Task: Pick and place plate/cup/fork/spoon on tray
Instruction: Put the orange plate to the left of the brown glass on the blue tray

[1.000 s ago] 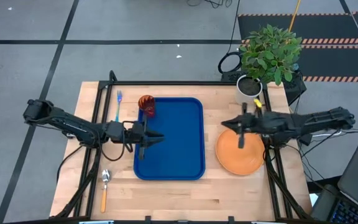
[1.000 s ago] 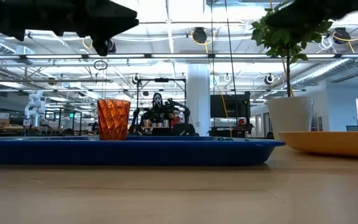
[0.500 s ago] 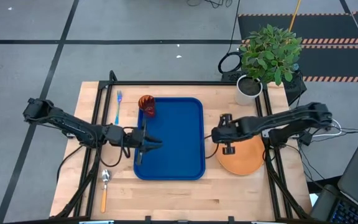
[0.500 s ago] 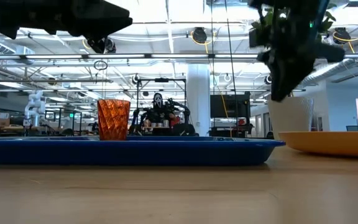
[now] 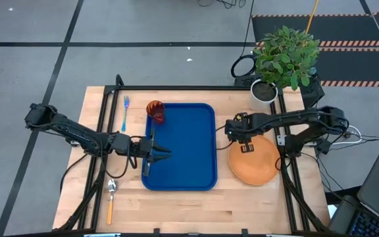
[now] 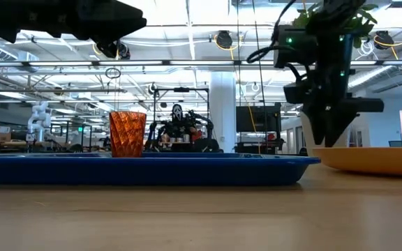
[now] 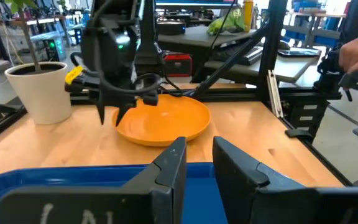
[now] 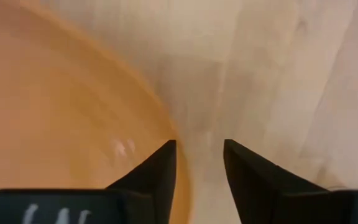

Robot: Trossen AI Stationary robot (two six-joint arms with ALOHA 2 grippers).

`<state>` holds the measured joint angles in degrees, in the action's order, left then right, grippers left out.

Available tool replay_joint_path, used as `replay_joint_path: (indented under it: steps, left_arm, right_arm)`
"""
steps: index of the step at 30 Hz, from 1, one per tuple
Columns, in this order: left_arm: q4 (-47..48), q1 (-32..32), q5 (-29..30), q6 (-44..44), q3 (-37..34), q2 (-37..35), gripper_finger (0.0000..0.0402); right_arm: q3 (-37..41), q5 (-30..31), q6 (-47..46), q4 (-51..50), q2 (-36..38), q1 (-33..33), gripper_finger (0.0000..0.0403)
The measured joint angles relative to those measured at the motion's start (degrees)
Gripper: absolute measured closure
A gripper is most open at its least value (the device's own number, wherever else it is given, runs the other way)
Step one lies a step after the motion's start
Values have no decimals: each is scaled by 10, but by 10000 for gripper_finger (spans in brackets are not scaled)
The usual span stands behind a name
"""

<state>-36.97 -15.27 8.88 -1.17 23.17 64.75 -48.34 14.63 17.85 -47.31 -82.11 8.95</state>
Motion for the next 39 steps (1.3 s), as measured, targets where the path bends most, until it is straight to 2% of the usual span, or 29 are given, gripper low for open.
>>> replay_joint_path:
  steps: [5, 10, 13, 17, 18, 27, 34, 39]
  left_arm:
    - [2, 0, 0, -5, 0, 0, 321]
    - [4, 0, 1, -9, 0, 0, 321]
    - [4, 0, 1, -8, 0, 0, 321]
    - [4, 0, 1, -8, 0, 0, 321]
    - [4, 0, 2, -8, 0, 0, 321]
    - [4, 0, 2, -8, 0, 0, 321]
    - [2, 5, 6, -8, 0, 0, 321]
    - [-2, 6, 7, -8, 0, 0, 321]
  right_arm:
    - [36, -55, 2, 43, -3, 28, 233]
    - [62, -57, 0, 70, -2, 46, 224]
    - [63, -51, 12, 69, -2, 49, 258]
    - [62, -43, 36, 61, 9, 49, 367]
    - [62, -45, 41, 57, 12, 49, 381]
    - [47, -73, 18, 2, 56, 49, 400]
    - [-36, -116, -29, -46, 91, 51, 402]
    - [-104, -164, -116, -43, 73, 63, 401]
